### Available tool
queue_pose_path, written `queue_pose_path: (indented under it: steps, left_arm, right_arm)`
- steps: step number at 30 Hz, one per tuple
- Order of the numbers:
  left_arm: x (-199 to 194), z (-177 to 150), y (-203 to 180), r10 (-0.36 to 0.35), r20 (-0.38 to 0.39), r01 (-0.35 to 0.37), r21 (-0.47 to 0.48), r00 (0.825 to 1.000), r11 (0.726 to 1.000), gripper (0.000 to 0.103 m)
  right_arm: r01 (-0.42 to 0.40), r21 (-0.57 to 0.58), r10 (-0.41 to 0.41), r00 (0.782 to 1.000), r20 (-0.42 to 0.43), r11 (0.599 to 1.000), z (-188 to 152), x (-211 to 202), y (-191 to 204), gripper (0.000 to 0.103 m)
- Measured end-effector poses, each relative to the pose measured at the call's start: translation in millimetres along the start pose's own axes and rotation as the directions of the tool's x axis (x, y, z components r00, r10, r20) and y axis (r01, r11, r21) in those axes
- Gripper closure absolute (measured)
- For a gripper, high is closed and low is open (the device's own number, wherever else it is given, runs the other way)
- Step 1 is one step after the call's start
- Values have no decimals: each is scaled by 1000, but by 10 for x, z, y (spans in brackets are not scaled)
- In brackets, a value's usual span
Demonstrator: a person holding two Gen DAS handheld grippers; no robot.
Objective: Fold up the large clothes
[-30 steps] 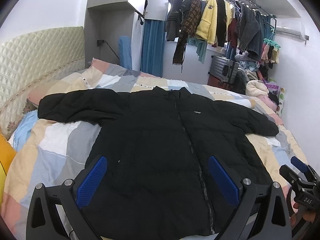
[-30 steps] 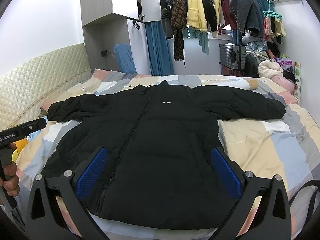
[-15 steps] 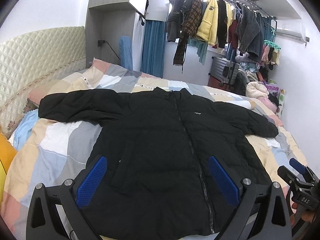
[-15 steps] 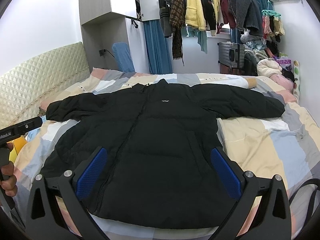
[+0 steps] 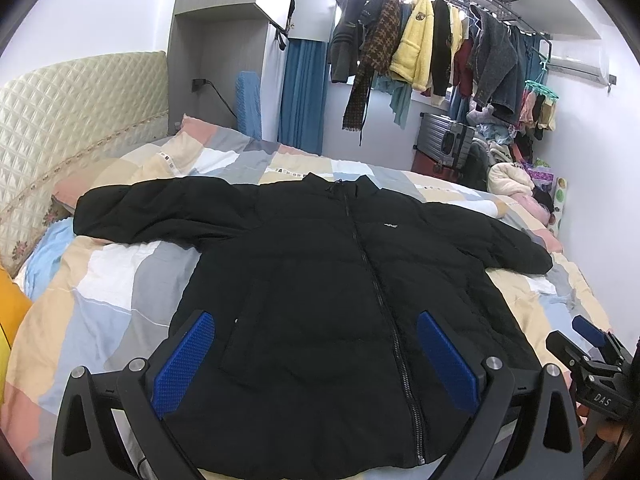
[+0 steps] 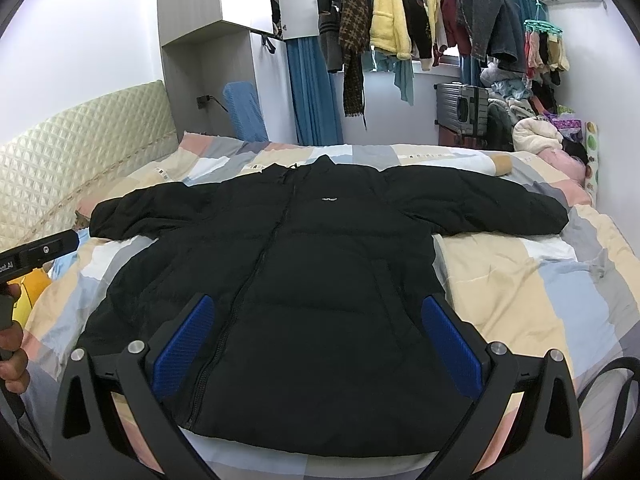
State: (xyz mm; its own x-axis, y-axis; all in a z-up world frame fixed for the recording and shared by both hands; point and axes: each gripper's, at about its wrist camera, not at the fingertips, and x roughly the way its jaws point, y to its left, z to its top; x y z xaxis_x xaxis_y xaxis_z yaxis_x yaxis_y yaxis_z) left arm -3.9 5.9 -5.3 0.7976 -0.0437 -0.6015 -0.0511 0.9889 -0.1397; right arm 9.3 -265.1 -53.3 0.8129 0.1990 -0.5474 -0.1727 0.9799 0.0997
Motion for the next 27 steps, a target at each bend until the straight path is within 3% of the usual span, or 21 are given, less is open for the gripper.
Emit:
queue_pose_path:
  steps: [19, 27]
  left_arm:
    - [-82, 49, 34, -12, 16, 12, -6, 1000, 1000, 1]
    - [-91, 285, 8, -11, 45, 10, 23, 999, 1000, 1]
  right_arm:
    - [18, 45, -18, 1000, -1, 999, 96, -33, -32, 0]
    - [42, 71, -45, 998, 45, 997, 455, -128, -258, 0]
